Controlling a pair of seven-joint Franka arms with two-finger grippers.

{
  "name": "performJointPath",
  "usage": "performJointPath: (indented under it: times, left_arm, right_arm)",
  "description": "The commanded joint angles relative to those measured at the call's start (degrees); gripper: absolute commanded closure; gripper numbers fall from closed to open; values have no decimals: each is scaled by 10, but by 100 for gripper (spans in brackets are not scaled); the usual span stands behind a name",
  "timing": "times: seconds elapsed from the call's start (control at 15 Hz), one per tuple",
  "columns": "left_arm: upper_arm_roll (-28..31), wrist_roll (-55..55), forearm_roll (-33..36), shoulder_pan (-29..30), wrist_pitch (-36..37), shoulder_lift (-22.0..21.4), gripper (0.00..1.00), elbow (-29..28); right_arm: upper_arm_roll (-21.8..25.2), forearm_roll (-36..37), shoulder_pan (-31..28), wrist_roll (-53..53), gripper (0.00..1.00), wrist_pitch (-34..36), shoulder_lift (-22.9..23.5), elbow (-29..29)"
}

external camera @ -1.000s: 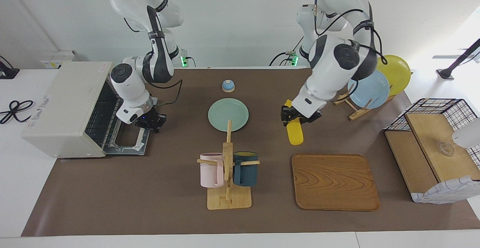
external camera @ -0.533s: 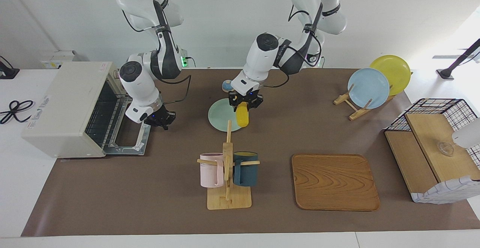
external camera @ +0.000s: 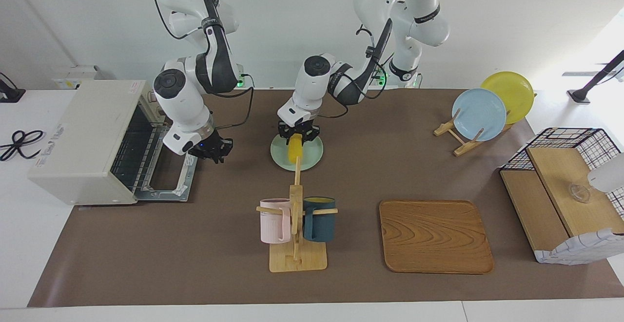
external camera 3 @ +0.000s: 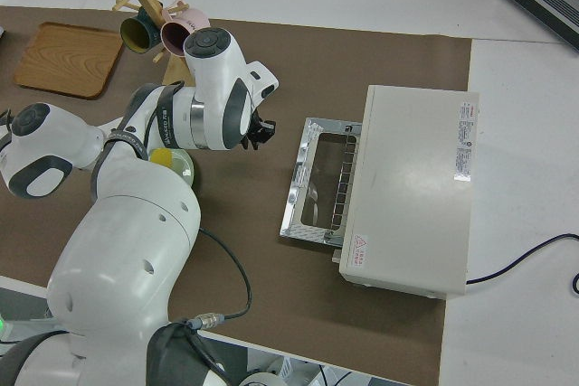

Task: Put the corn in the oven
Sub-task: 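Lower the corn onto the green plate and open the left gripper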

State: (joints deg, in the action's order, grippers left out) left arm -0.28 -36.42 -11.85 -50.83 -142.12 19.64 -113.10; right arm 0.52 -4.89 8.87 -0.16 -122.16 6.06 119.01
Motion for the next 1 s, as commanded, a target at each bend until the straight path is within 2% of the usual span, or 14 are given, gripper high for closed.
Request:
performJointPath:
  times: [0.0, 0.13, 0.2, 0.27, 0.47, 0.8, 0.93]
  left_arm:
    - [10, 6, -5, -2, -12, -4, 100, -3]
    - [10, 6, -5, -1, -11, -4, 100, -3]
    - [10, 6, -5, -1, -11, -4, 59, -4]
    - [11, 5, -4, -1, -10, -4, 1, -4]
    - [13, 9, -3, 6, 5, -16, 0, -1]
    - [17, 41, -1, 96, 96, -87, 0, 19]
    - [17, 47, 29, 142, 153, -107, 0, 38]
  right_arm:
    - [4, -9, 3, 5, 26, 10, 1, -6]
    - [4, -9, 2, 3, 7, 9, -1, -8]
    - [3, -9, 2, 3, 3, 9, -1, -11]
    - [4, -9, 2, 3, 0, 9, -1, -11]
    - [0, -9, 2, 1, 0, 10, -1, -11]
    - [-37, -11, 3, 41, 0, 25, -9, -24]
    - [-60, -4, 17, 83, 0, 45, -8, -46]
